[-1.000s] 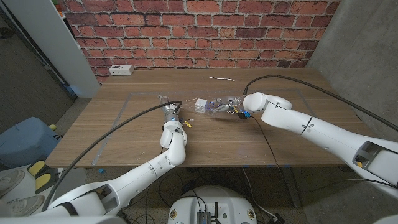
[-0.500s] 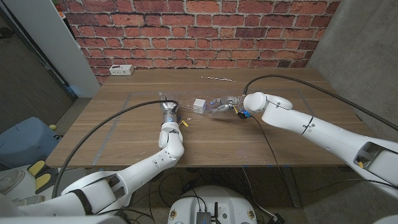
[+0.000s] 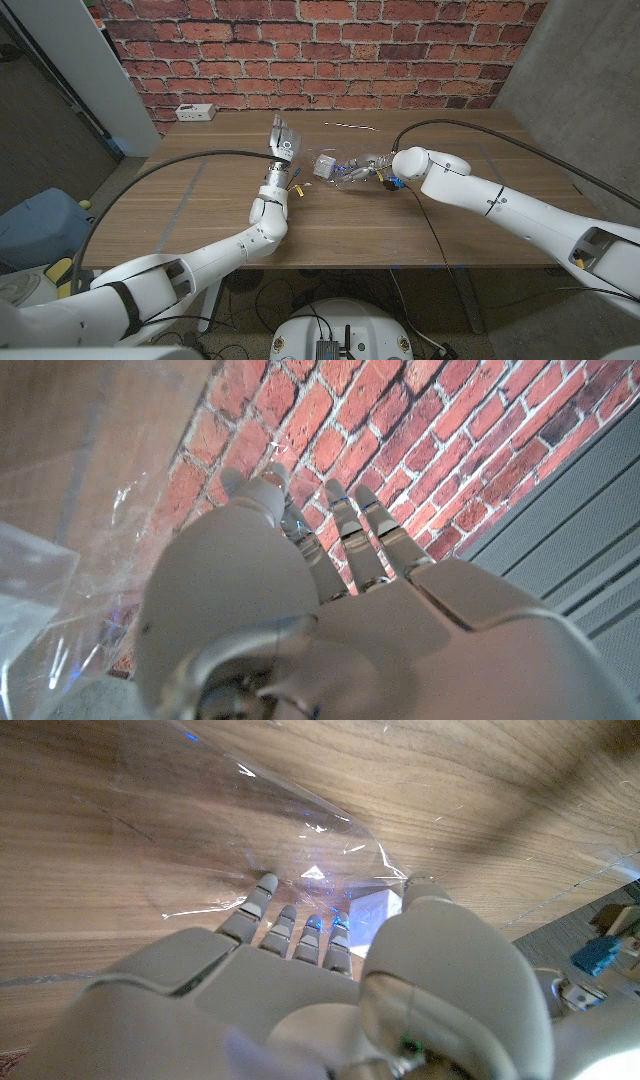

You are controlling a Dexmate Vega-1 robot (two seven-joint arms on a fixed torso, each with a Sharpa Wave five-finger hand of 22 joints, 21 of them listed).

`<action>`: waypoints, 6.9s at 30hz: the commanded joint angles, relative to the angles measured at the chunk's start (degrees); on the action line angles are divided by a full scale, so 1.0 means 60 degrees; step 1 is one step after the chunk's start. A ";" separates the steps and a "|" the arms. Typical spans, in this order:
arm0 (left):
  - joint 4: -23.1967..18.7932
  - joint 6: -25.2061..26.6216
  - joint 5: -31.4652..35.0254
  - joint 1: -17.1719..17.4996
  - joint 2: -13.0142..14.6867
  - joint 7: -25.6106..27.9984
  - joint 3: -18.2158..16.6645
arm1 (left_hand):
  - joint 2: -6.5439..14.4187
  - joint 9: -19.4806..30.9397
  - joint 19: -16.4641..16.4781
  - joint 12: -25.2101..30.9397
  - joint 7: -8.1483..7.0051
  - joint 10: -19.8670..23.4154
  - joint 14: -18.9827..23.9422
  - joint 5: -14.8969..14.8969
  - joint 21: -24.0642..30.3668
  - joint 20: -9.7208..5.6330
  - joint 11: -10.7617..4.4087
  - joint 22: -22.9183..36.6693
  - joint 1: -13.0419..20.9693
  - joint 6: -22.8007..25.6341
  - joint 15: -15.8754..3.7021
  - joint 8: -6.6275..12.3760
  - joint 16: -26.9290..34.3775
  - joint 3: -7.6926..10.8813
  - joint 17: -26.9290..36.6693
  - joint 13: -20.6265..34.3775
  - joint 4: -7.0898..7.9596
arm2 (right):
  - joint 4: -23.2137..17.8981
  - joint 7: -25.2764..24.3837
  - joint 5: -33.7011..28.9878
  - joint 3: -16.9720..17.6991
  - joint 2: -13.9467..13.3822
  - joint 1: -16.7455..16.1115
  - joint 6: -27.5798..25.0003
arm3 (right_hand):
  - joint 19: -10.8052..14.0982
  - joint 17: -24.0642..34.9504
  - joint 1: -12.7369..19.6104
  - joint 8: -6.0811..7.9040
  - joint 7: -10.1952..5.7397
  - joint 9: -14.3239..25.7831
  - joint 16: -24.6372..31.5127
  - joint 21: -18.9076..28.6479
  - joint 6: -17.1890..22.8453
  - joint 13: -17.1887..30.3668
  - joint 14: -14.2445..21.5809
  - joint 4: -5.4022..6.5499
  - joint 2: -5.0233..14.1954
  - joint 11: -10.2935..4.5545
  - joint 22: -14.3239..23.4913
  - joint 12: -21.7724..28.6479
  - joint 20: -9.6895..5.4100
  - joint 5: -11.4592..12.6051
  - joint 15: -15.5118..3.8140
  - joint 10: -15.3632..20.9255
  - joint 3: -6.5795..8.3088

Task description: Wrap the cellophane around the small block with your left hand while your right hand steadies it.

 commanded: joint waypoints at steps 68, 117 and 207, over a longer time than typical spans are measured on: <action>0.3259 -0.6440 0.0770 -0.3126 -0.1327 0.3402 0.2421 | 0.0030 0.0042 -0.0034 -0.0243 -0.0008 0.0245 0.0198 0.0062 0.0176 -0.0268 0.0022 0.0071 0.0285 0.0228 -0.1688 -0.0119 -0.0213 -0.0273 0.0039 0.0019 0.0034 | -0.1276 -0.5483 0.2611 0.4238 -0.1606 -0.4488 0.2276 | 0.0890 0.0182 0.2039 -0.0153 -0.0019 0.0037 0.0118 -0.0932 0.1319 0.0085 0.1266 -0.1987 0.0749 0.0157 0.0058 -0.0125 0.0239 0.1353 -0.0050 0.1175 0.2453; 0.7042 -0.7654 -0.3946 -0.4992 -0.4669 -0.1482 0.5495 | 0.0350 0.0051 0.0071 -0.1064 -0.0094 -0.2004 -0.0224 0.0208 0.0885 -0.0067 0.0077 0.0207 -0.0168 -0.2298 -0.1602 -0.1020 -0.0414 0.0828 -0.0056 -0.0025 0.0811 | -0.1749 -1.0845 -0.1987 0.4477 0.0606 -0.5994 0.0634 | 0.1720 0.0682 0.1863 -0.0204 -0.0489 0.0080 0.0646 -0.0499 0.1730 0.0114 0.1590 -0.1062 0.0651 -0.0431 0.0202 -0.0148 -0.0444 0.0906 -0.0673 0.1290 0.2490; 0.5721 -0.9235 -0.3429 -0.2250 -0.5258 0.3402 -0.1674 | -0.1293 -0.0076 -0.2151 -0.0826 0.0075 -0.6938 -0.3602 0.0229 0.0694 0.1671 0.1482 -0.0151 -0.8580 -0.7460 0.0056 -0.0903 -0.0227 -0.0166 -0.0061 -0.0052 0.2673 | -0.2415 -1.0248 -0.2327 0.4553 0.0391 -0.6103 -0.0005 | 0.1610 0.0798 0.1729 -0.0214 -0.0454 0.0087 0.0777 -0.0475 0.1667 0.0120 0.1505 -0.1049 0.0702 -0.0463 0.0201 -0.0166 -0.0431 0.0677 -0.0733 0.1278 0.2340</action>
